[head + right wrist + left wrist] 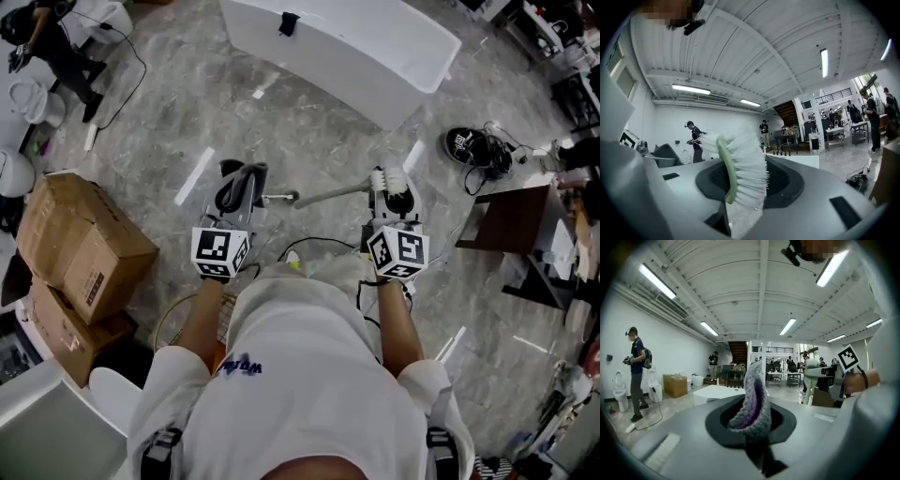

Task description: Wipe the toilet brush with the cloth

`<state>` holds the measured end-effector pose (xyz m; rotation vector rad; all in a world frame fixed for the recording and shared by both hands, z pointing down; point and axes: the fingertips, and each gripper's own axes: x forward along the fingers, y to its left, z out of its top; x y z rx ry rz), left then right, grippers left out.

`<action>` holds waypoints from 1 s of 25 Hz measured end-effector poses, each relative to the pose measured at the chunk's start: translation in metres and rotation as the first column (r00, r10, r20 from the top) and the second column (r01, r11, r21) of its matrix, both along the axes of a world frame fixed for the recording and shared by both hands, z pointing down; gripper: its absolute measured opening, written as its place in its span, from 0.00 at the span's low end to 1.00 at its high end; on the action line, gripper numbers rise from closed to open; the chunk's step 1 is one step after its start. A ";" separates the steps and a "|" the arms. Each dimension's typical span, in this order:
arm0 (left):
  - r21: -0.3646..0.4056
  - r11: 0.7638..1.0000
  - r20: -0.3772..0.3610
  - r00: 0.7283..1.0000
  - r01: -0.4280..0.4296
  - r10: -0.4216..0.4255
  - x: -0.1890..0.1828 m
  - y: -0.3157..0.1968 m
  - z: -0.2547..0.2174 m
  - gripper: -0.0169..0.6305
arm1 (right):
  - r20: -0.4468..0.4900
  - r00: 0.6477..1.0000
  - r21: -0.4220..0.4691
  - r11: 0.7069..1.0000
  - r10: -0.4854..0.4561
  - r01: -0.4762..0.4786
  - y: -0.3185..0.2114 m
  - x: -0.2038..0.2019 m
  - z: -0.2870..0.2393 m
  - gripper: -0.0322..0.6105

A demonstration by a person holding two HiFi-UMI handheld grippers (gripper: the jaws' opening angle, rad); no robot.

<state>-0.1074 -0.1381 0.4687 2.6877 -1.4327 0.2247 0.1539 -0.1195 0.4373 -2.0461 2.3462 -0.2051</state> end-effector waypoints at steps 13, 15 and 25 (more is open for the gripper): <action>0.023 0.981 0.121 0.975 -0.191 0.187 0.056 0.029 0.003 0.08 | -0.068 0.995 0.012 0.997 -0.073 0.074 0.004 -0.023 -0.001 0.31; 0.017 0.982 0.114 0.976 -0.186 0.183 0.053 0.027 0.002 0.08 | -0.080 0.994 0.011 0.997 -0.070 0.071 0.005 -0.023 -0.001 0.31; 0.004 0.987 0.093 0.983 -0.160 0.159 0.049 0.024 0.005 0.08 | -0.158 0.987 0.050 0.998 -0.027 0.035 0.002 -0.004 -0.013 0.31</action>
